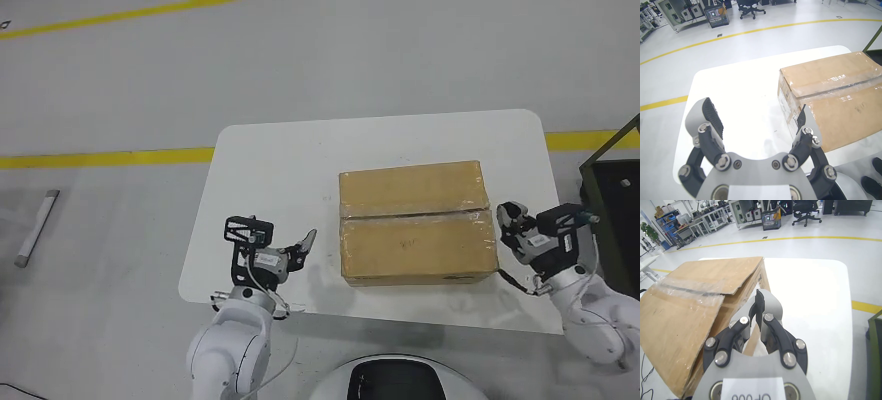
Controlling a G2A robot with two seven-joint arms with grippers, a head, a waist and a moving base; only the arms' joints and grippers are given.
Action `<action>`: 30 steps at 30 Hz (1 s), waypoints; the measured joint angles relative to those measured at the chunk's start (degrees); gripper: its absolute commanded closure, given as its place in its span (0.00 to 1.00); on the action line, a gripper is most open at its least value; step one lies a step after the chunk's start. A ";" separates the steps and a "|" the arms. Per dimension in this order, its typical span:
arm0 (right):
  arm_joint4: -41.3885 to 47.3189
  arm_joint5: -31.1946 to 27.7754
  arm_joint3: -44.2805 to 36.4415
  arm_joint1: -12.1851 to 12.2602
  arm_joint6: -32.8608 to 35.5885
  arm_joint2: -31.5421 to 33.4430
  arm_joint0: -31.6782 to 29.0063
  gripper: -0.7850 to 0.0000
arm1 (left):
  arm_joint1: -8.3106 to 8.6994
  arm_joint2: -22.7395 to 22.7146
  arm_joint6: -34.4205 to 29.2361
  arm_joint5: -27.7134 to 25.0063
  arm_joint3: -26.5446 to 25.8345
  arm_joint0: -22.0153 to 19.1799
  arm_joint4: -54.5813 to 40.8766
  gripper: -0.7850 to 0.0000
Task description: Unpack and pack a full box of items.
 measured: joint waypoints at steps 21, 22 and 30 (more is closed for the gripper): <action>-4.67 -8.04 -9.46 -0.05 6.66 -5.57 6.84 1.00 | 0.53 -1.85 1.11 2.12 -1.51 1.69 -1.66 0.00; -5.66 -7.36 -8.08 -0.18 8.18 -7.33 7.99 1.00 | 0.57 -2.00 1.18 2.04 -1.57 1.76 -1.69 0.00; -3.51 -2.42 -3.85 -0.82 13.97 -11.40 11.78 1.00 | 0.80 -3.02 0.87 2.39 -2.01 2.61 -2.57 0.00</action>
